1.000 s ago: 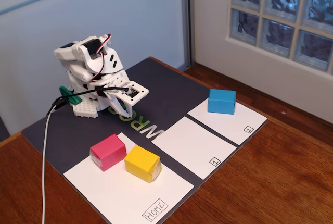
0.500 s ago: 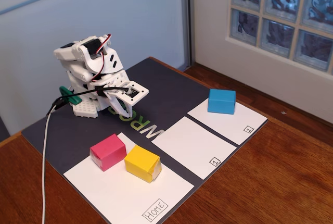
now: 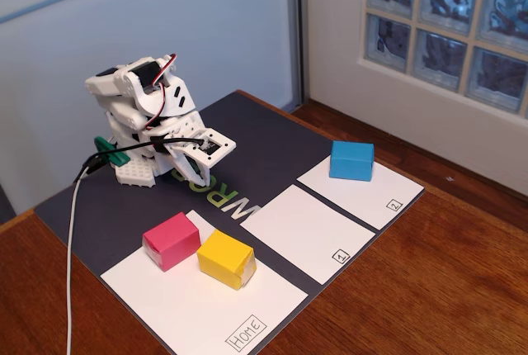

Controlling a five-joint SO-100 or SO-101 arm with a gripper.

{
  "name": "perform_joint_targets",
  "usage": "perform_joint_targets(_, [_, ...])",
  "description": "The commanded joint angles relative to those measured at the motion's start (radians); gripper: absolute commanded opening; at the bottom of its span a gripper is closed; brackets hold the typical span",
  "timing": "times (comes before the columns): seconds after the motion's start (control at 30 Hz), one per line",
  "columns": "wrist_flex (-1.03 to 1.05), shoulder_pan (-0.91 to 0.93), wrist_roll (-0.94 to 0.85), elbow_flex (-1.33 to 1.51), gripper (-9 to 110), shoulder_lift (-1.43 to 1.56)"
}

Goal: Move box yellow to zone 1

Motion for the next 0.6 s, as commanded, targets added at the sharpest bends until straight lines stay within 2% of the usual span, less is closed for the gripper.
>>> perform_joint_targets(0.0, [0.003, 0.008, -0.005, 0.066, 0, 0.052])
perform_joint_targets(0.3, [0.003, -0.003, 0.008, 0.066, 0, 0.052])
perform_joint_targets(0.57, [-0.058, -0.02, -0.094, 0.038, 0, 0.052])
